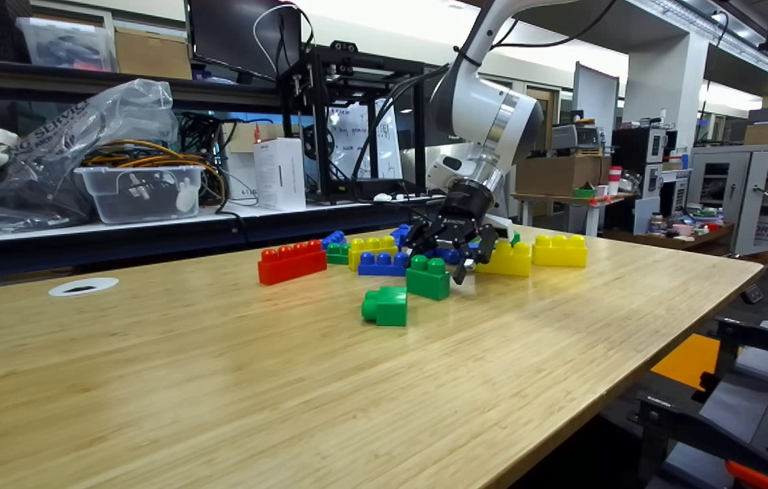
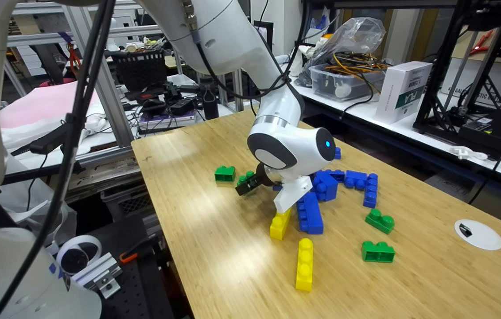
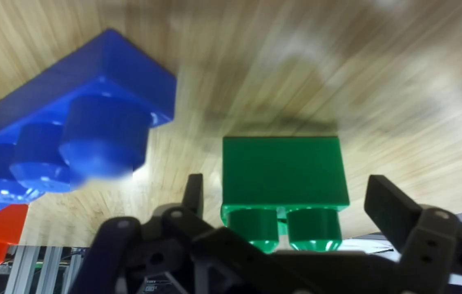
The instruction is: Set one green block upright on the table
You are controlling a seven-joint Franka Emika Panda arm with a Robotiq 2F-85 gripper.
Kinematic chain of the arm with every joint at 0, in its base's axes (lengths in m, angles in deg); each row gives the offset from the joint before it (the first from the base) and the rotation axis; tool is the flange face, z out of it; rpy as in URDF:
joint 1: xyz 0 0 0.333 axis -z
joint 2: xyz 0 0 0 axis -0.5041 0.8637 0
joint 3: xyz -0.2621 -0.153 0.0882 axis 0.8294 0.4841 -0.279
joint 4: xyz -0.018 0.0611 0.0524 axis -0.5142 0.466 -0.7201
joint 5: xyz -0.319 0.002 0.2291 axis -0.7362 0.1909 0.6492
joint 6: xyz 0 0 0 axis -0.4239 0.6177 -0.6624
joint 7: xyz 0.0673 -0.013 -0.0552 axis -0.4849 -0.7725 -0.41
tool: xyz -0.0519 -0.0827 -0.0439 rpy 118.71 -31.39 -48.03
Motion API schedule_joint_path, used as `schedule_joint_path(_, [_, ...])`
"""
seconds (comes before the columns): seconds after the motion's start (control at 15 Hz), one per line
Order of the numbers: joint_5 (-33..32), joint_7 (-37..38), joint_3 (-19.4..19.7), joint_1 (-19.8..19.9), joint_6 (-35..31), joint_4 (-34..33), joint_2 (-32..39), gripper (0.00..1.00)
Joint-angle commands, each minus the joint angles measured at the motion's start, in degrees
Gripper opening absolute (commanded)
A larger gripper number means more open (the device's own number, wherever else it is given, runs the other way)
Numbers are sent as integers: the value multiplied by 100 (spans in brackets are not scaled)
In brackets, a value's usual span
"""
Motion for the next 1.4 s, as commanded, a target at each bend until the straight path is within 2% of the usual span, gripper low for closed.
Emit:
schedule_joint_path(0.0, [85, -107, 36, -60, -81, 147, -150, 100])
schedule_joint_path(0.8, [-19, 573, 44, -595, -1105, 1182, -1405, 100])
schedule_joint_path(1.13, [-215, 1322, 11, -892, -2048, 1606, -1885, 100])
schedule_joint_path(1.33, [-501, 2015, -17, -1069, -2693, 1846, -2100, 100])
